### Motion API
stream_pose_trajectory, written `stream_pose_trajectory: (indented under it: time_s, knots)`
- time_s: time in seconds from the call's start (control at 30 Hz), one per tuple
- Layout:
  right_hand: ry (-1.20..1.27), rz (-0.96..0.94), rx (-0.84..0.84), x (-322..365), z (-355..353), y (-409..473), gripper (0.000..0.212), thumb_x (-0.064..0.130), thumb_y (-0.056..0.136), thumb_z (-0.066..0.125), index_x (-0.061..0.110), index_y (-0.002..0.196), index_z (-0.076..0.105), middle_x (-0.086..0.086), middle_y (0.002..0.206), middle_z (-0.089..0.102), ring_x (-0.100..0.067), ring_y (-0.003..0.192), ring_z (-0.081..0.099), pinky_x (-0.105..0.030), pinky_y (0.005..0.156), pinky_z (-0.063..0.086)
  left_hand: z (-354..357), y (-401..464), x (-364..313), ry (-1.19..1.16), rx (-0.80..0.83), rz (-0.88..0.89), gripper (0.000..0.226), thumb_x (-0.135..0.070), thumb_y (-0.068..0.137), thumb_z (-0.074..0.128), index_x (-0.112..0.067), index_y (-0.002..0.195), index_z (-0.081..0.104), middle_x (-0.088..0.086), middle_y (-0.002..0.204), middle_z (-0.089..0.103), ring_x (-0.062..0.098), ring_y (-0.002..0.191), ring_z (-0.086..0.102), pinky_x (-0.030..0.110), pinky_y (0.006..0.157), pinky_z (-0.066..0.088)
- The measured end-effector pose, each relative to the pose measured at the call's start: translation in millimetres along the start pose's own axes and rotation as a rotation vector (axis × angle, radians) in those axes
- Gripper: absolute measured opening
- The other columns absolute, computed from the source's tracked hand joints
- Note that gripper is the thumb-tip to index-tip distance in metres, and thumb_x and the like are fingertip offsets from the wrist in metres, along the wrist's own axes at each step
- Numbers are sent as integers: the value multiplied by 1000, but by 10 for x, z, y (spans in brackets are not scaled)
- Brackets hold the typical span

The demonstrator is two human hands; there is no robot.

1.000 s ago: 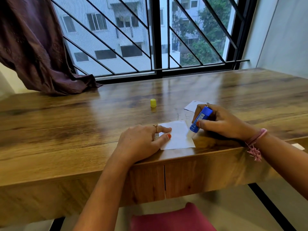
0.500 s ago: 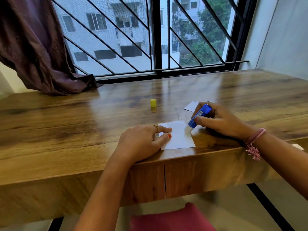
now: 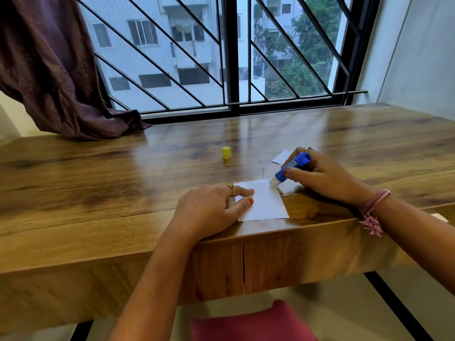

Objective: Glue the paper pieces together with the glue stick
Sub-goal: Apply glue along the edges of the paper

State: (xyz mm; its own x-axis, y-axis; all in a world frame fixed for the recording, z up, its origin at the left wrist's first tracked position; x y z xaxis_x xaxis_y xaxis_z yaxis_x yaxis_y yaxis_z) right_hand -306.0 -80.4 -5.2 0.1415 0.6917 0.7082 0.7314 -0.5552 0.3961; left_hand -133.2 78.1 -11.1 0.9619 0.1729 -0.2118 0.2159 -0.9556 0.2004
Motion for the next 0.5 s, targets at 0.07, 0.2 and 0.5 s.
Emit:
stream_pose_trajectory:
  time_s: [0.07, 0.2, 0.5]
  knots:
    - [-40, -1, -14, -2, 9, 10, 10, 22, 86, 64, 25, 80, 56, 4, 61, 52, -6, 53, 44, -20, 56, 37, 1, 4, 1, 2, 0, -1, 34, -59, 92, 36, -57, 124, 47, -17, 61, 44, 4, 63, 41, 26, 56, 31]
    - [-21, 9, 15, 14, 1, -13, 6, 16, 87, 63, 13, 85, 58, 2, 64, 53, -6, 55, 47, -19, 56, 40, 4, 9, -4, 7, 11, 3, 35, -60, 92, 35, -57, 125, 46, -19, 64, 44, 4, 68, 43, 28, 61, 33]
    - [60, 19, 2, 64, -21, -55, 20, 20, 79, 60, 0, 83, 58, 9, 52, 50, -3, 46, 44, -14, 49, 37, 16, 14, 14, -17, -1, 5, 34, -59, 92, 37, -56, 123, 49, -16, 56, 43, 3, 59, 41, 28, 57, 33]
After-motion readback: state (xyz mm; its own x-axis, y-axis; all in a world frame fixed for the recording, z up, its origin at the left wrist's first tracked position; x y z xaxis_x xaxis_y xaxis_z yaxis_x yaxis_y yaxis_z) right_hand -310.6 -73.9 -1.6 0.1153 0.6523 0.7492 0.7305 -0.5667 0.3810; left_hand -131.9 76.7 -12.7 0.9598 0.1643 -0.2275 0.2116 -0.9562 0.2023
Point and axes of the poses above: each hand's wrist, its own y-axis towards the middle knuckle, its own z-axis out of the palm, x = y × z, the point moved 2 cm from there along y, towards the middle knuckle
